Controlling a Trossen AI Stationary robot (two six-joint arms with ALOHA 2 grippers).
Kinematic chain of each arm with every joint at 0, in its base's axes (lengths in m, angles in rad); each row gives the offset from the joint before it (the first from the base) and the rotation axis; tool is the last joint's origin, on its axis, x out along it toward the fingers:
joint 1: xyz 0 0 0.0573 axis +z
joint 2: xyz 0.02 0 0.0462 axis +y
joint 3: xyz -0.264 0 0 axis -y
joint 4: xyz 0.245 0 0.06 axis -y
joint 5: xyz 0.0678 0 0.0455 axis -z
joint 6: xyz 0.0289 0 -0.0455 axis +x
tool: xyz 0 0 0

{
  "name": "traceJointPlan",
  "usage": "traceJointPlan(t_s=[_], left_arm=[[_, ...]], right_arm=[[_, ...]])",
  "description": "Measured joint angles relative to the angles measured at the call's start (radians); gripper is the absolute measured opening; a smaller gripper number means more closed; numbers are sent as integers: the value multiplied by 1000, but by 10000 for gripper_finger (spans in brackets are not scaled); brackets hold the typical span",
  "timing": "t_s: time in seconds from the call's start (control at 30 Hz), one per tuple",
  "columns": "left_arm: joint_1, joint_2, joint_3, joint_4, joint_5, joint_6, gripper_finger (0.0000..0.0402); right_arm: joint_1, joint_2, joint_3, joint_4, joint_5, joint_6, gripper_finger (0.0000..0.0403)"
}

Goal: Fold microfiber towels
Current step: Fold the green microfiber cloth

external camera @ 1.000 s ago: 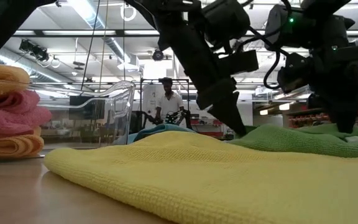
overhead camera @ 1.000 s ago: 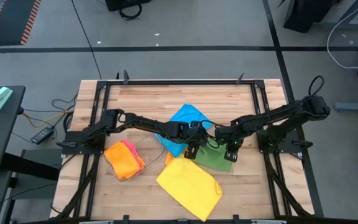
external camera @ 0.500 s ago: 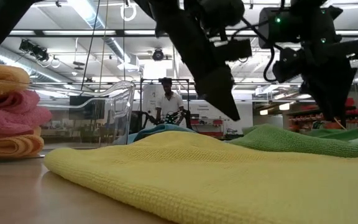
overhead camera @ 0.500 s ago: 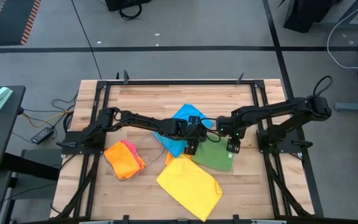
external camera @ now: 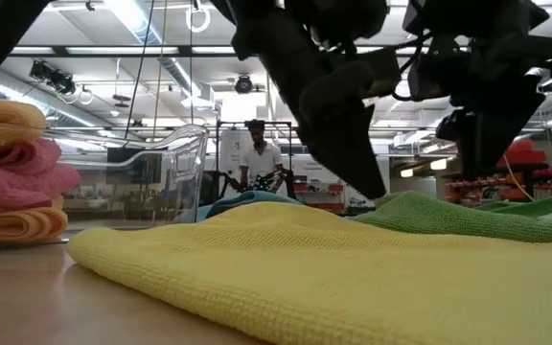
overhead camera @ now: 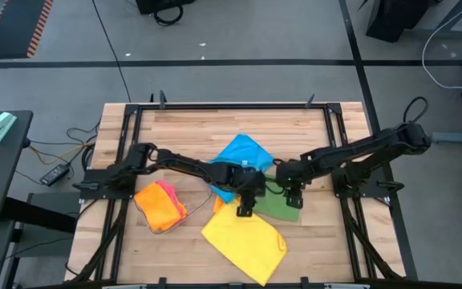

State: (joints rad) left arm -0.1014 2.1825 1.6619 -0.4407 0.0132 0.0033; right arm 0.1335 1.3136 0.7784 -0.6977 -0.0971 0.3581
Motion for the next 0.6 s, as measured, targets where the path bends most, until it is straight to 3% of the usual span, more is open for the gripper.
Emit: traceJointPlan(t_s=[0.33, 0.6], left_arm=[[-2, 36, 0, 19, 12, -69, 145], [-10, 36, 0, -4, 3, -36, 61]], right_arm=[[76, 0, -5, 11, 67, 52, 181], [86, 0, -5, 35, 72, 63, 181]])
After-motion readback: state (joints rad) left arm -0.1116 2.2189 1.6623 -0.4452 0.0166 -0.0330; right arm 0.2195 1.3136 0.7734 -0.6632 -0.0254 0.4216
